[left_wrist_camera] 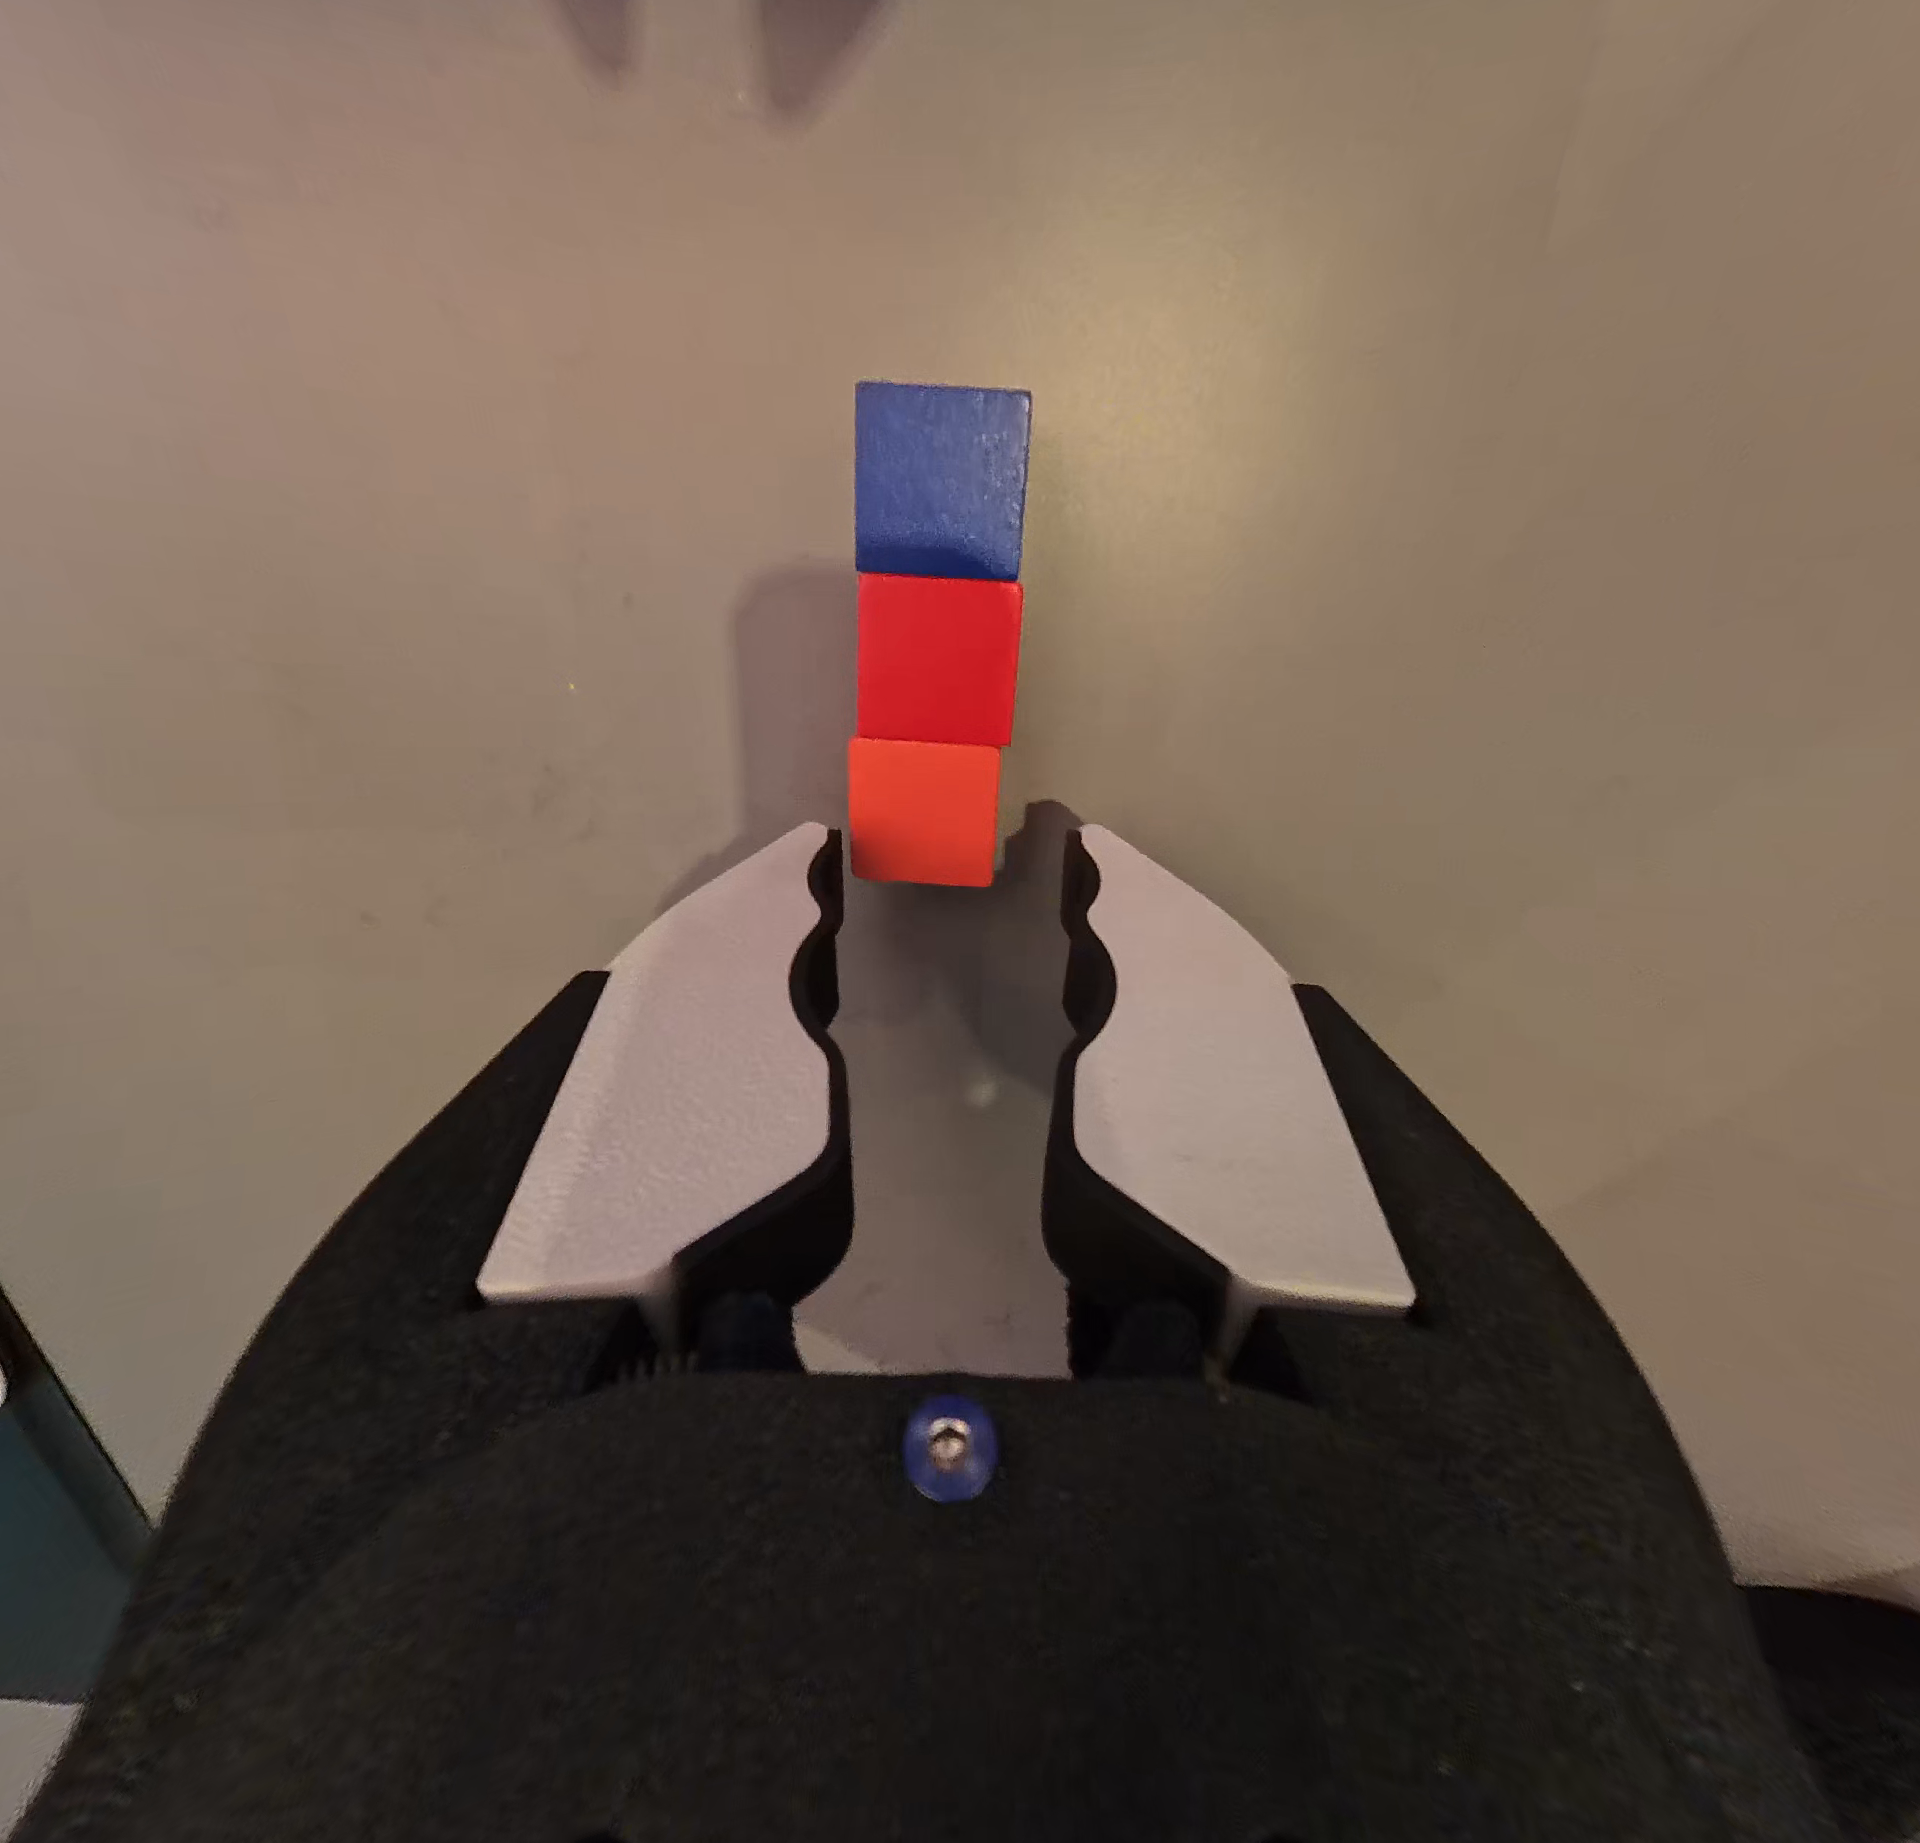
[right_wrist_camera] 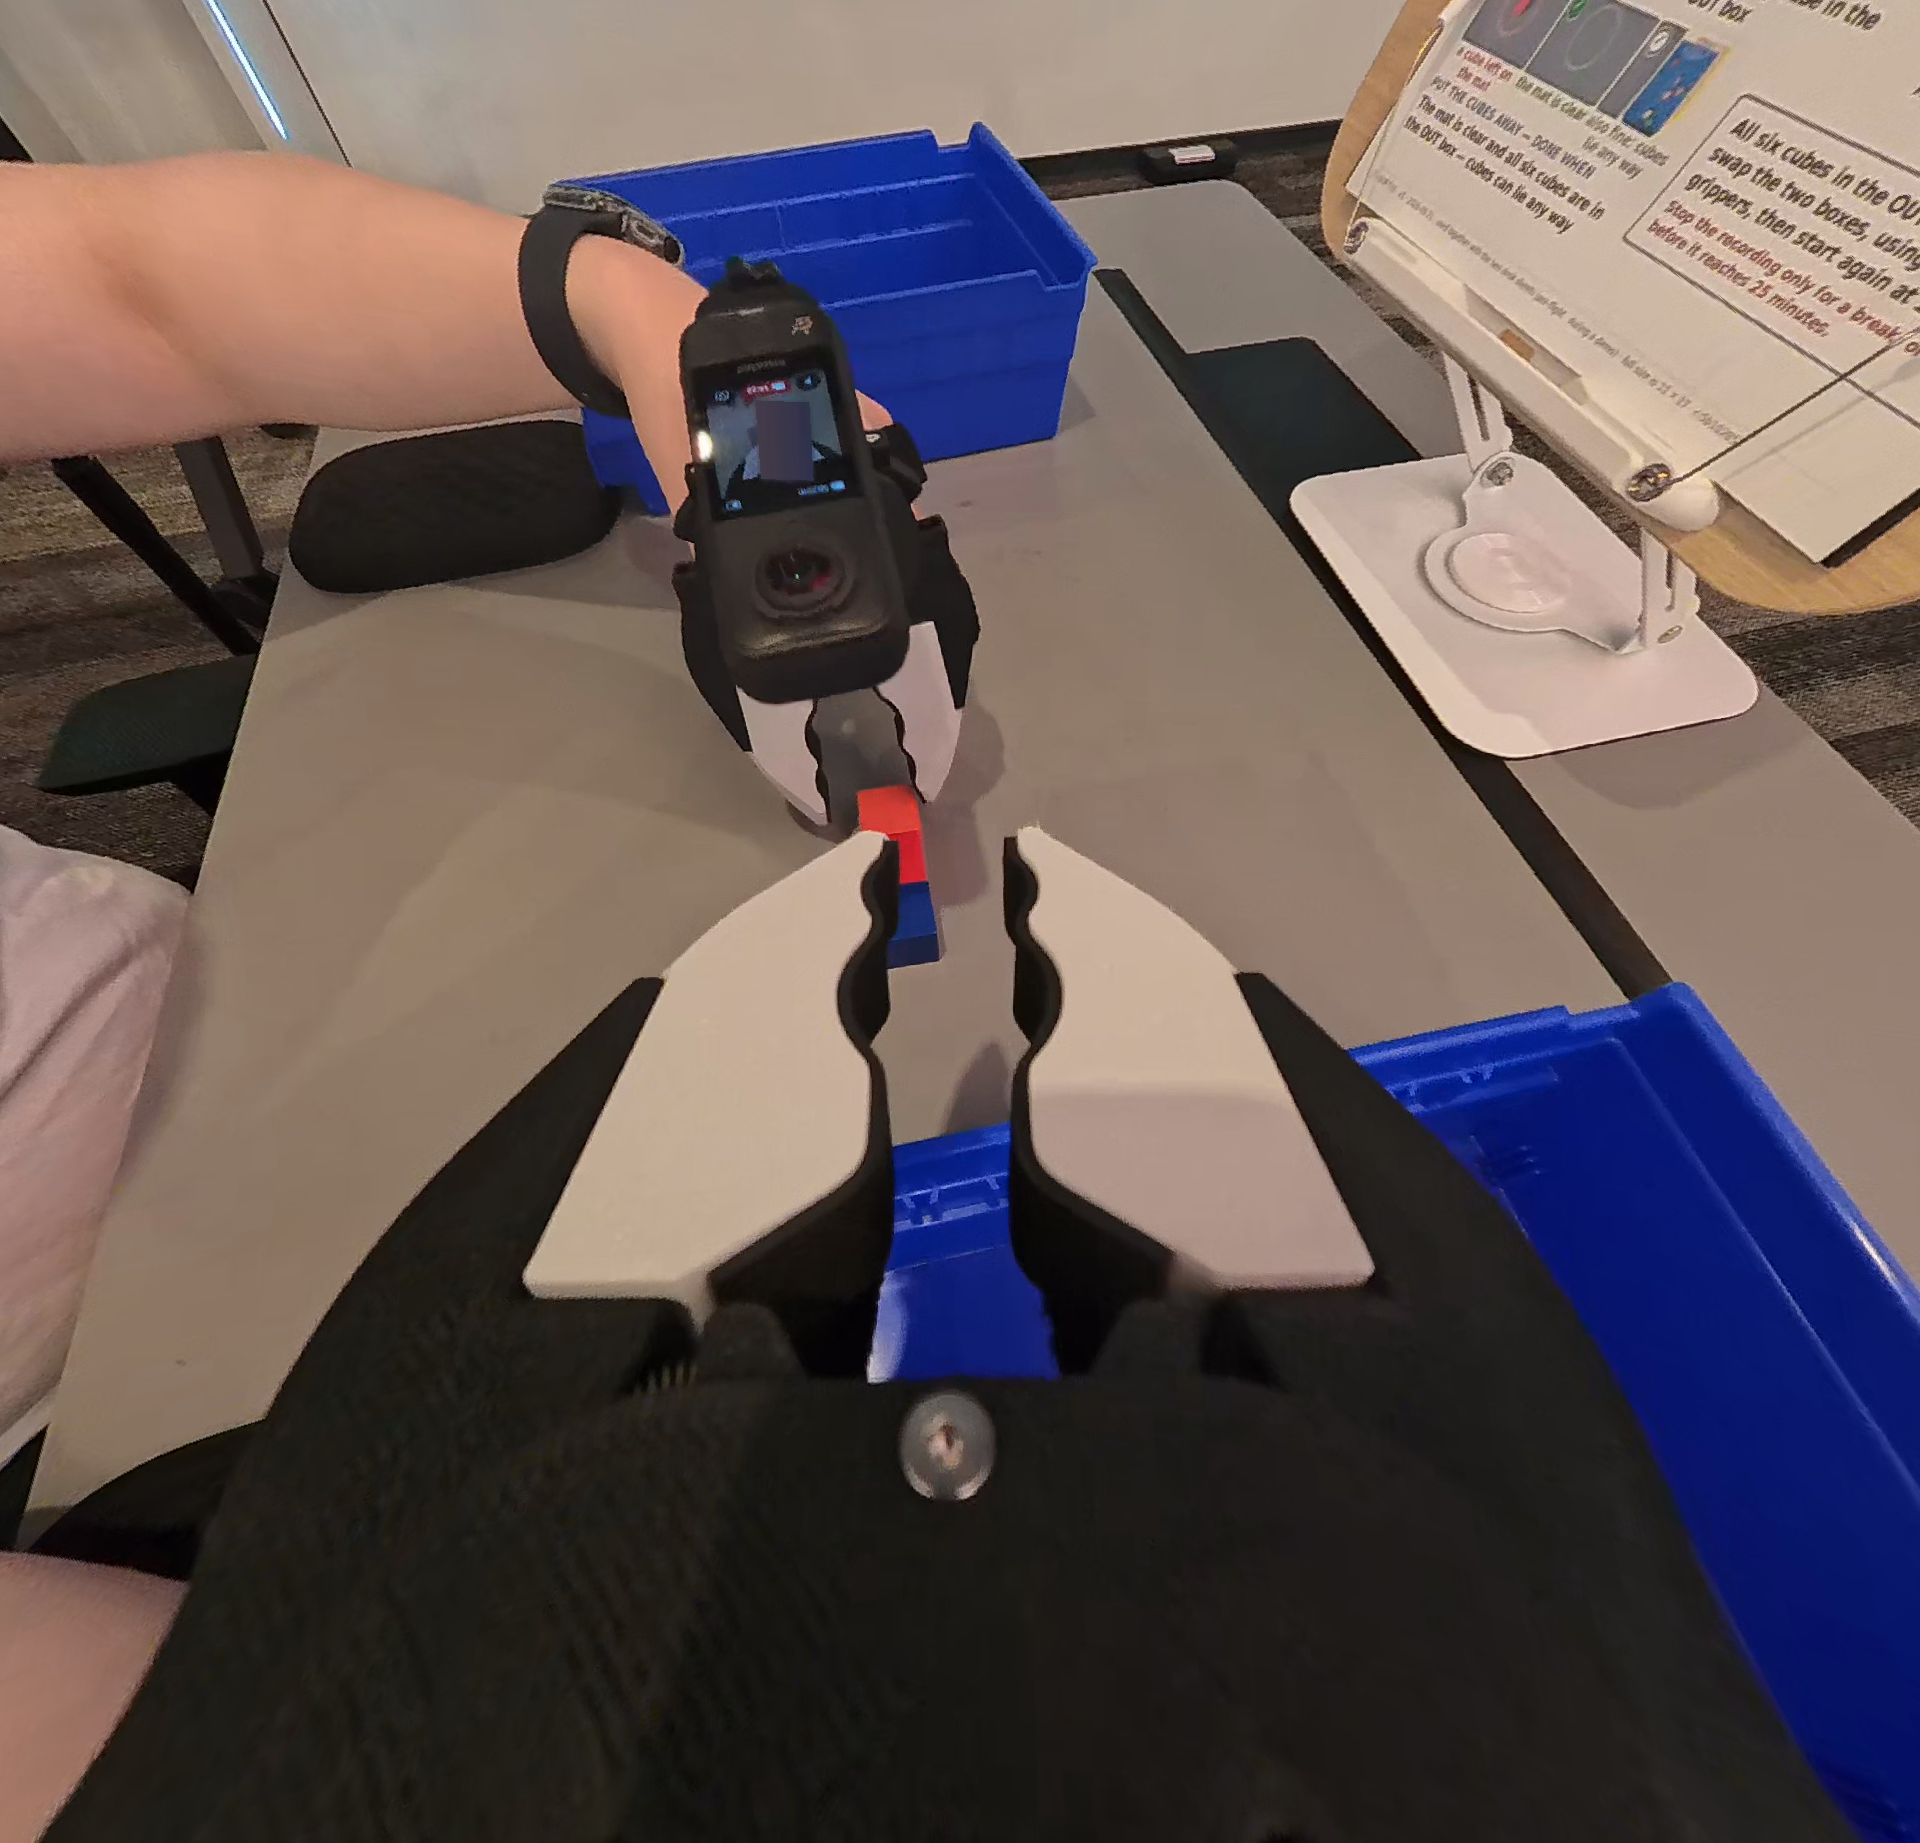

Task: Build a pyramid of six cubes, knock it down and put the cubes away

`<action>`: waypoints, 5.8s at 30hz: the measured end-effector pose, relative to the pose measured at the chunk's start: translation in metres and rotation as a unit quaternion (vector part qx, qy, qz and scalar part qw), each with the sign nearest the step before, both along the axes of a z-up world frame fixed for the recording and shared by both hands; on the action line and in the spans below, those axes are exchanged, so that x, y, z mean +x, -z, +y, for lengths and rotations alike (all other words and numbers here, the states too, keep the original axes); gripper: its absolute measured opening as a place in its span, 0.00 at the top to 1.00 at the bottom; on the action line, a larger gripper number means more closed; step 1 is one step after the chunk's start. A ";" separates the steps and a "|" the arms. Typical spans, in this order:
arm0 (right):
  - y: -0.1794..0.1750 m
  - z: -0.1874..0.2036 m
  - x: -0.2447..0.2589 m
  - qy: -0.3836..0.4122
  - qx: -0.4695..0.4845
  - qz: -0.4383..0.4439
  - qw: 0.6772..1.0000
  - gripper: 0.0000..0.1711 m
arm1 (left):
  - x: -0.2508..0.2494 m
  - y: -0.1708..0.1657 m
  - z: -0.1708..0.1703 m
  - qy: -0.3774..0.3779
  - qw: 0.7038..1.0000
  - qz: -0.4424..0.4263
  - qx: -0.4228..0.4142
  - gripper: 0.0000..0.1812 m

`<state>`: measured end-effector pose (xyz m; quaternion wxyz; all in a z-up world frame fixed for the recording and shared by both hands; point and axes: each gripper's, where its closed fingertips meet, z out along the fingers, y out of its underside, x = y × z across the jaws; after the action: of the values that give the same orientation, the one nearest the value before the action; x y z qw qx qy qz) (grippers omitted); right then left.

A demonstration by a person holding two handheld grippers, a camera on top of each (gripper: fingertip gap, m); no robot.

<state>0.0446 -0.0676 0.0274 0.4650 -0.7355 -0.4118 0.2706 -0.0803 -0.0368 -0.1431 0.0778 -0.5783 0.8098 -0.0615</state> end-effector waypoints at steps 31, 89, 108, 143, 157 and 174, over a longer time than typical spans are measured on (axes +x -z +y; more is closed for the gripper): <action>0.003 0.000 0.006 0.001 -0.006 0.006 1.000 0.88 | -0.045 -0.112 0.050 -0.103 0.979 -0.148 0.093 0.81; -0.001 -0.013 0.000 -0.014 -0.002 -0.005 1.000 0.87 | -0.005 -0.059 -0.004 -0.038 0.993 -0.028 0.107 0.85; -0.005 -0.019 0.009 -0.023 0.001 0.011 1.000 0.87 | 0.035 -0.025 -0.008 0.006 0.991 0.074 0.110 0.85; -0.014 -0.029 0.023 -0.027 0.014 0.045 0.999 0.85 | 0.001 -0.074 0.007 -0.056 0.990 0.003 0.127 0.79; -0.003 -0.021 0.012 -0.024 -0.007 0.019 0.999 0.85 | -0.290 -0.092 0.160 -0.434 0.883 0.017 0.178 0.78; 0.017 -0.012 0.012 -0.012 -0.043 -0.013 0.999 0.85 | -0.343 -0.014 0.197 -0.381 0.912 0.083 0.131 0.78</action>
<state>0.0563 -0.0796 0.0109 0.4246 -0.7529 -0.4148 0.2843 -0.4232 0.1602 -0.1292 0.1026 -0.8305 0.5324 0.1276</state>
